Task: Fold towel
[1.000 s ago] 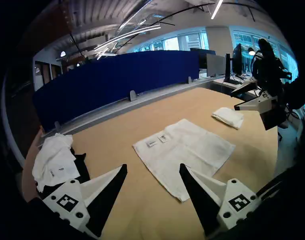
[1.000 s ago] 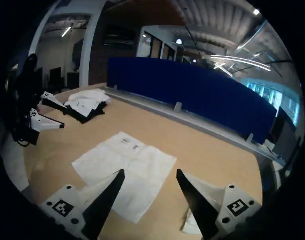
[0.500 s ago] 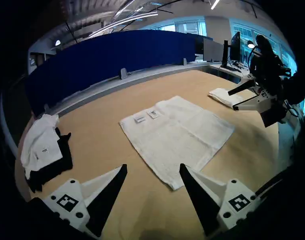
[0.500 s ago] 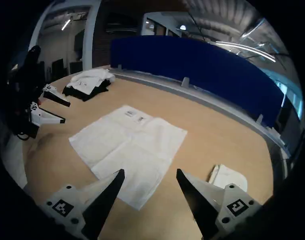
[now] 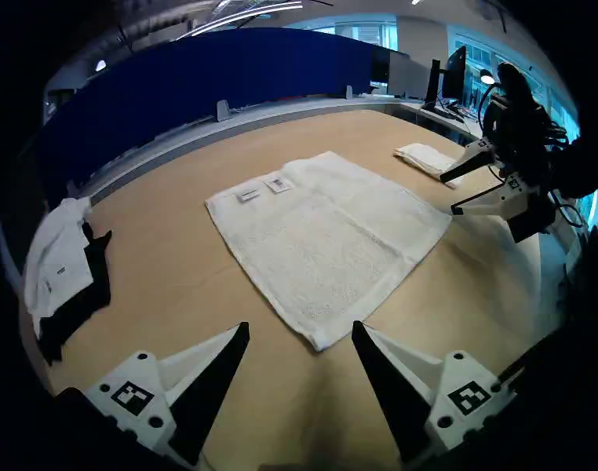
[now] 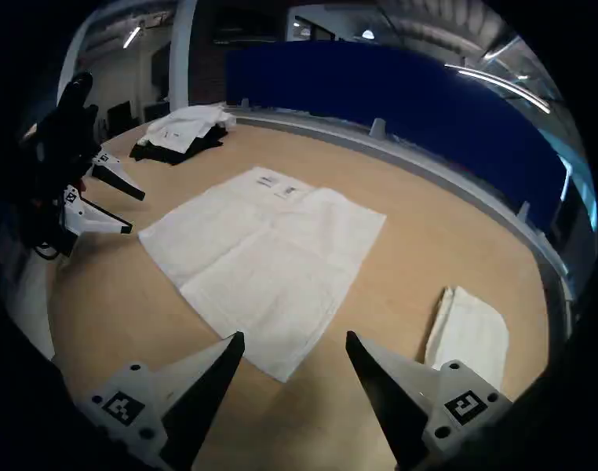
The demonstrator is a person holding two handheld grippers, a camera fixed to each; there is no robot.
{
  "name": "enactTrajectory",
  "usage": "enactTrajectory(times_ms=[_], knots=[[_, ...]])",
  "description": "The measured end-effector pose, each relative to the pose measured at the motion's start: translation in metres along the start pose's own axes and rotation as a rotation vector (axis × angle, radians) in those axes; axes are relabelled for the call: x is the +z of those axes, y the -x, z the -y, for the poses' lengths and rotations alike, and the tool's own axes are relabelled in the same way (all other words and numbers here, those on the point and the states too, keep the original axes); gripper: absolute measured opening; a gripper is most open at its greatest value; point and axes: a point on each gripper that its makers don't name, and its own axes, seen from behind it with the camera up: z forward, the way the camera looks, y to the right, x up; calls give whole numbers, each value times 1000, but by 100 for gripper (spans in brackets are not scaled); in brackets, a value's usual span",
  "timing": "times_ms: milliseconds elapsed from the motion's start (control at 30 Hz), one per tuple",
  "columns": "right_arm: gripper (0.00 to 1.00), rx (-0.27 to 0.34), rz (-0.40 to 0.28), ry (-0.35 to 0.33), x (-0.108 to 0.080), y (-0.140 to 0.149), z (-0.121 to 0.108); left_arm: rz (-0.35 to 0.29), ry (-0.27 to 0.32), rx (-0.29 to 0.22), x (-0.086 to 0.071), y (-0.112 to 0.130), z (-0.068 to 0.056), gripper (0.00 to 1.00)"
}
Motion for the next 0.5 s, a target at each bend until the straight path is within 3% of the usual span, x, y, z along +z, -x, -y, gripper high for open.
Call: enactTrajectory(times_ms=[367,500], knots=[[98,3,45,-18,4,22,5,56,25,-4,12,16,-7,97],[94,0,69,-20,5,31,6,79,30,3,14,20,-8,97]])
